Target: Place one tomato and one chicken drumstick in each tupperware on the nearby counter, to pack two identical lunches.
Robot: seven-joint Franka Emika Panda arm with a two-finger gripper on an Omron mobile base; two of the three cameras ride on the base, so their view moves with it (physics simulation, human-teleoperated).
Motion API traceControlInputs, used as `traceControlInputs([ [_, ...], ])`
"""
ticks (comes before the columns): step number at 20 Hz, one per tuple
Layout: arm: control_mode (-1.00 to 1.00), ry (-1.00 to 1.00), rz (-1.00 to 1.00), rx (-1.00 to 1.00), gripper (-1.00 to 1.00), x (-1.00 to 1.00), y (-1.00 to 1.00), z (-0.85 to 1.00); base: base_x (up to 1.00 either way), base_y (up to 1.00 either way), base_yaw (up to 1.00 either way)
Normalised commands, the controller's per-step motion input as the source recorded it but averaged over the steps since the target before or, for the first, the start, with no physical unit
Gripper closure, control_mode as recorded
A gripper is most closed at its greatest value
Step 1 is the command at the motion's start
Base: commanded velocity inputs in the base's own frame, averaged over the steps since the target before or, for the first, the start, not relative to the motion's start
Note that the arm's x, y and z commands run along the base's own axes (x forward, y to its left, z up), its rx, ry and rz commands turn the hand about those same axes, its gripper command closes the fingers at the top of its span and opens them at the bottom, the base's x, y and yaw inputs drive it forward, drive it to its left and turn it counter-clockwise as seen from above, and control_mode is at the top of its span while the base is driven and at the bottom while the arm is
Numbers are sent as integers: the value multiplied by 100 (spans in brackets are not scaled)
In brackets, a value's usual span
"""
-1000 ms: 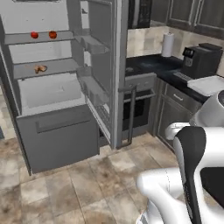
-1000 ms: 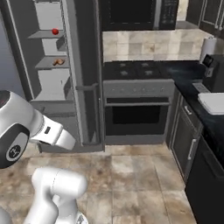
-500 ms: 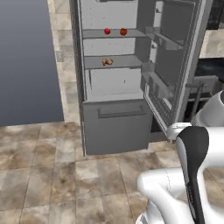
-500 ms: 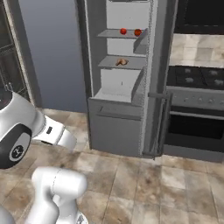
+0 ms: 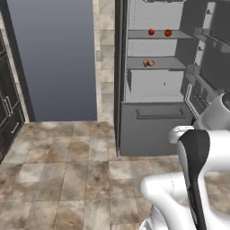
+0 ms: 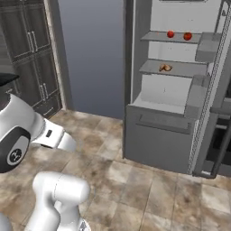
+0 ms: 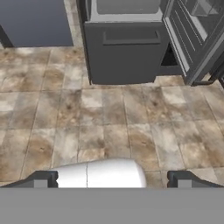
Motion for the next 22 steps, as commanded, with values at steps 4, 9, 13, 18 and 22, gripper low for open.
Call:
traceControlInputs([
  [4,100,0,0,0,-100,0,0,0,52,-41,0],
  [9,100,0,0,0,-100,0,0,0,93,-55,0],
  [13,100,0,0,0,-100,0,0,0,88,-66,0],
  [18,100,0,0,0,-100,0,0,0,89,-65,-1],
  [22,100,0,0,0,-100,0,0,0,70,-29,-10],
])
